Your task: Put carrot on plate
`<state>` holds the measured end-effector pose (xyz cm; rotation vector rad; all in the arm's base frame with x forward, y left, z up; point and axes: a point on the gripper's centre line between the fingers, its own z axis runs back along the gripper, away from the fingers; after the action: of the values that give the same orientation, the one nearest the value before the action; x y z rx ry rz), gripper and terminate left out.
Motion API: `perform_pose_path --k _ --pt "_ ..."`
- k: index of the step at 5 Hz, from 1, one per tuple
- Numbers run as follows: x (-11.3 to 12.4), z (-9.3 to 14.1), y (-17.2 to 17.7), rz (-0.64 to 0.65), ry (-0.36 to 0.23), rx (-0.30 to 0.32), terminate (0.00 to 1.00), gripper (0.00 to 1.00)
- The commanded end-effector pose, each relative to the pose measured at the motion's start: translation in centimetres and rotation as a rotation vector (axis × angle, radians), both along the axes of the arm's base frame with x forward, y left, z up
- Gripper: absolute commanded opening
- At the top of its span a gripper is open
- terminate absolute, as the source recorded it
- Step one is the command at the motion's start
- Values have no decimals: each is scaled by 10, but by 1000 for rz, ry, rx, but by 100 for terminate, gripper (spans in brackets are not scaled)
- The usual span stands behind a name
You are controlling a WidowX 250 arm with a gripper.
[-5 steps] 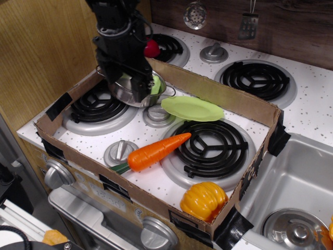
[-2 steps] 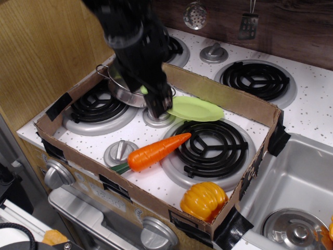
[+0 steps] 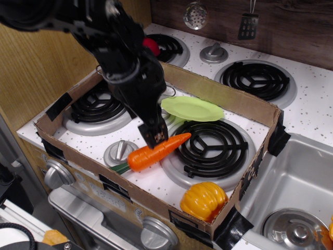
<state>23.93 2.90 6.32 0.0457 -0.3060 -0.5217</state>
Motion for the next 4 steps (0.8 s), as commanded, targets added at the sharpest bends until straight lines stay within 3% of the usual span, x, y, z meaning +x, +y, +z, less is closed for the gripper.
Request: perform_pose_path --k 1,2,4 --pt "2 -18 6 -28 12 79 0 100" --pt "4 -29 6 -22 20 93 0 100" --pt "7 -55 7 -28 66 48 0 100"
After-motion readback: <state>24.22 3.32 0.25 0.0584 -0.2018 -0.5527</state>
